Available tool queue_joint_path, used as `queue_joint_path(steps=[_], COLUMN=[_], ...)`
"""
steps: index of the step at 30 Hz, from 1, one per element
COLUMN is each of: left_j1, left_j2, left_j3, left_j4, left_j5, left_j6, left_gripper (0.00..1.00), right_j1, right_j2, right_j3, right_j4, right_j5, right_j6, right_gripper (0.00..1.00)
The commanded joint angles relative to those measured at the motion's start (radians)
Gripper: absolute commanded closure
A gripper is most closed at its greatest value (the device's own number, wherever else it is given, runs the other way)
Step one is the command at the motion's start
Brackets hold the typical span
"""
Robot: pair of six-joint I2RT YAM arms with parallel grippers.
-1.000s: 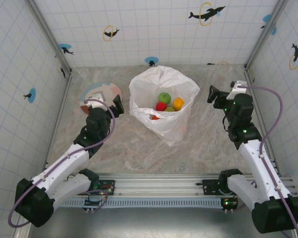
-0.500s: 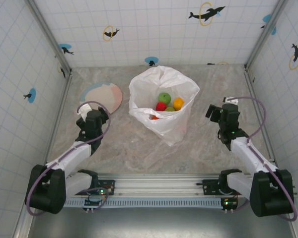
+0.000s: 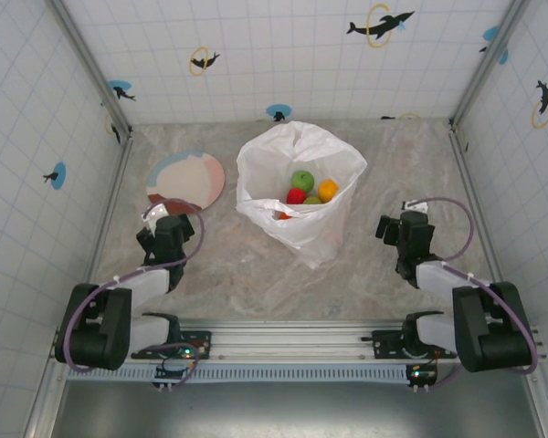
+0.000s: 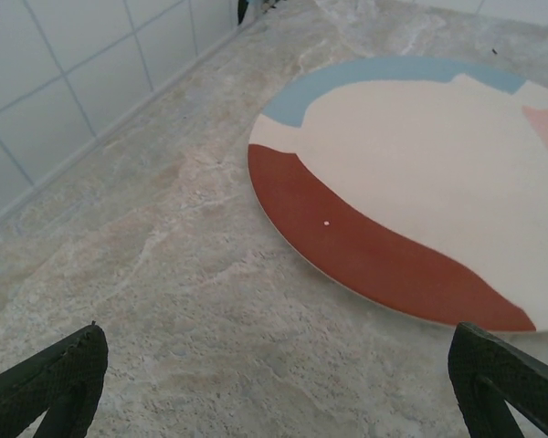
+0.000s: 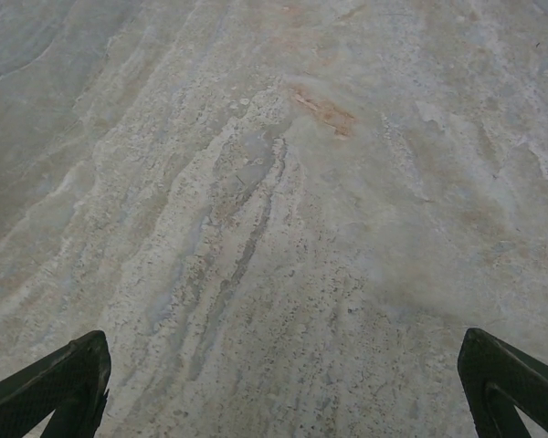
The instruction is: Place the fruits into the plastic bag
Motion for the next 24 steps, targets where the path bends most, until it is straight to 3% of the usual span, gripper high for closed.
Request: queue_joint_path(steps=[1,8,13,19,21,23,24], left_j1=[0.016,0.047,0.106,0.124,0.125,0.143,0.180], left_j2=[0.032,0.066,0.139,0.136,0.151,0.210,0.212], left_j3=[-0.030,-0.048,-0.125,-0.118,-0.111,-0.154,-0.161], left_j4=[0.152,0.217,0.395,0.367,0.366,0.539,0.534], left_j5=[0.045,0.112,0.227,0.354,0.394,0.400,0.434], left_j6=[0.071,0.145,0.138,0.178,0.212,0.195,0.161], left_gripper=[0.02,0.03,0.03,0.03,0.03,0.02,0.02], right_j1=[-0.004,-0.004,-0.009,-0.053,-0.067,-0.079,-0.085], right_j2=[0.020,0.079,0.124,0.180,0.181,0.190,0.189], right_j3=[-0.035,-0.064,-0.077,-0.145,-0.130,-0.132,-0.127], right_j4=[0.148,0.238,0.303,0.469,0.434,0.455,0.447], right_j5=[0.021,-0.005,-0.041,-0.099,-0.120,-0.129,-0.138], right_j6=[-0.049,-0.075,-0.099,-0.108,-0.100,-0.100,-0.096], right_gripper=[0.00,0.00,0.00,0.00,0.00,0.00,0.00])
